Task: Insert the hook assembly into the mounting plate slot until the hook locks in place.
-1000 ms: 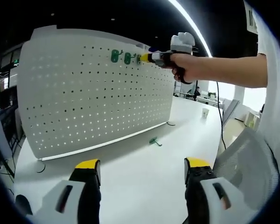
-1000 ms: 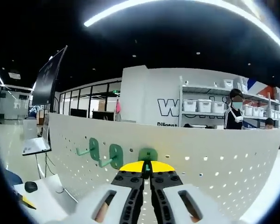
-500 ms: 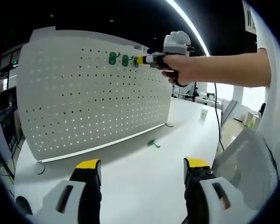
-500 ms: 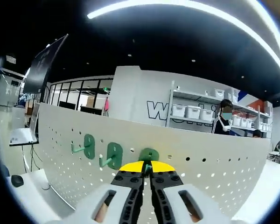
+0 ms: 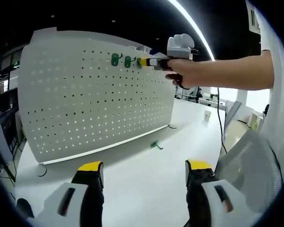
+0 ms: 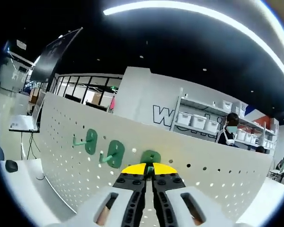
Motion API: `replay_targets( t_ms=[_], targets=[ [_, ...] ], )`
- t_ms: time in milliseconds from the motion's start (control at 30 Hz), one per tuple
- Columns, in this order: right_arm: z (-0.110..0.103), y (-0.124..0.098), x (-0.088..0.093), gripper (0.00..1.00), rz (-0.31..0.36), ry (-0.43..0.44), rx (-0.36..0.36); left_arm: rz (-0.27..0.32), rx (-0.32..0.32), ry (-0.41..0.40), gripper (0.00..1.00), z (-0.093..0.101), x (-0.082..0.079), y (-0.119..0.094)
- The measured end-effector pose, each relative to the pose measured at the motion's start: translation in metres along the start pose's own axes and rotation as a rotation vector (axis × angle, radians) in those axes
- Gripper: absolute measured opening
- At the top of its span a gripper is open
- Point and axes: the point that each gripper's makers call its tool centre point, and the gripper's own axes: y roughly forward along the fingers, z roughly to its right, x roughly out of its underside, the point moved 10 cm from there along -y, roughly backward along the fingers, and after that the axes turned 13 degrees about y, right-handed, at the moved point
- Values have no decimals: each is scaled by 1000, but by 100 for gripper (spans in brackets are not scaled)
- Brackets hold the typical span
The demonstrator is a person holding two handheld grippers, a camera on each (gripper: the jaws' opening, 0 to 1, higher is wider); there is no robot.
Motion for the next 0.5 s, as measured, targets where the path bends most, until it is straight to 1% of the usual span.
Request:
replay_targets(
  t_ms=[100, 167, 233, 500],
  targets=[
    [2, -2, 2, 1, 20, 40, -6, -4, 1, -3, 72, 0, 1, 0],
    [1, -2, 1, 1, 18, 34, -6, -5, 3, 1, 72, 0, 1, 0],
    [1, -2, 0, 1, 23, 50, -5, -7, 6, 2, 72, 0, 1, 1],
    [2, -3, 3, 0, 39, 64, -5, -12, 12, 0, 72, 1, 1, 3]
  ],
)
